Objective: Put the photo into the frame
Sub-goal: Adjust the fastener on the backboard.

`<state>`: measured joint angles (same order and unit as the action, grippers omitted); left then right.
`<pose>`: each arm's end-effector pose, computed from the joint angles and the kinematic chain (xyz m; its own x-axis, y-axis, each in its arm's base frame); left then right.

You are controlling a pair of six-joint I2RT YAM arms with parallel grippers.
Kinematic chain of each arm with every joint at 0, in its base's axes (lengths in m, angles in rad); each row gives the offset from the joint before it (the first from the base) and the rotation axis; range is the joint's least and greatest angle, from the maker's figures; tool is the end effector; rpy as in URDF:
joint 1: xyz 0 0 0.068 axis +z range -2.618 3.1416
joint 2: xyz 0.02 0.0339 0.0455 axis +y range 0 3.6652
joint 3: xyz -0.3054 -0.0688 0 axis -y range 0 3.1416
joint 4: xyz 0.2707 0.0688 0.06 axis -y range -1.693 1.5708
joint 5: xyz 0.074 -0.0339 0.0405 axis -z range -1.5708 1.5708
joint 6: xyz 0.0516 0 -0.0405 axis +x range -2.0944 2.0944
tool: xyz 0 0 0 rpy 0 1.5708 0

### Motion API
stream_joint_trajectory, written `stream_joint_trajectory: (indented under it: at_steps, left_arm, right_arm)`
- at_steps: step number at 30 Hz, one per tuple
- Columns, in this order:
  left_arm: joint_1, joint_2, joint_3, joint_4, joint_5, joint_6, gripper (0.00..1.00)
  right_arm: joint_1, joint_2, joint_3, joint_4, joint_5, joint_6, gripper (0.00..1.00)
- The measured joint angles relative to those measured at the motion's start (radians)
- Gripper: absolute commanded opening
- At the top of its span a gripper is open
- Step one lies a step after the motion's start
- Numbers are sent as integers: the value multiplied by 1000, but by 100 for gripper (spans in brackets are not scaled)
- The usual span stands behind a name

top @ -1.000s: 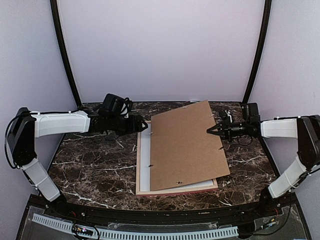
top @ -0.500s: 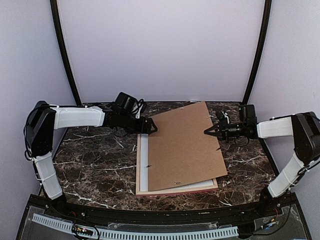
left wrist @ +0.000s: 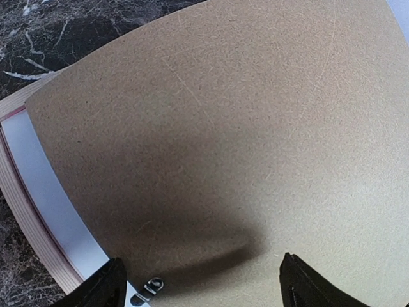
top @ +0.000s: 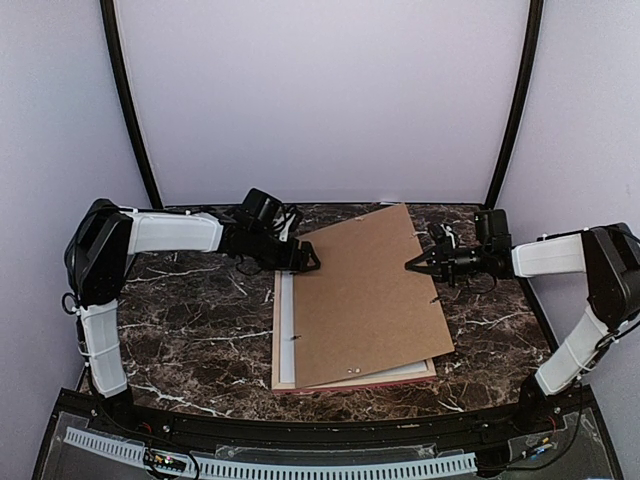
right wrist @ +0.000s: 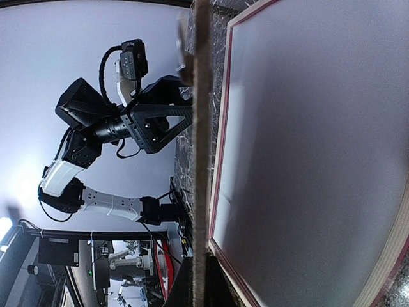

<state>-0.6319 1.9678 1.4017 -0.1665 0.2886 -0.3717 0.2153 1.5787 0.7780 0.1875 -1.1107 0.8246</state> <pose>0.3871 -0.3016 0.2180 -0.7705 0.1325 -0.6235 0.4907 0.7477 -0.4474 0.3156 0.1164 0.2106 -0.9769 0.1201 -0.1765 -0.1375 0.2785 0.9505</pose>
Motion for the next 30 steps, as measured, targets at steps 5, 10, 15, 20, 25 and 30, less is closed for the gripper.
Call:
stream_joint_trajectory:
  at_steps: [5, 10, 15, 20, 25, 30]
  left_arm:
    - [1, 3, 0, 1, 21, -5, 82]
    - [1, 3, 0, 2, 51, -17, 80]
    - [1, 3, -13, 19, 68, -36, 78]
    - [0, 3, -45, 39, 70, -50, 78]
    - [0, 1, -70, 46, 66, -56, 77]
    - [0, -3, -81, 45, 58, -59, 77]
  right_arm:
    - [0, 2, 0, 0, 0, 0, 0]
    - [0, 13, 0, 2, 0, 0, 0]
    - [1, 21, 0, 8, 0, 1, 0]
    - [3, 27, 0, 8, 0, 4, 0]
    - [6, 31, -1, 6, 2, 5, 0]
    - [6, 32, -1, 7, 8, 5, 0]
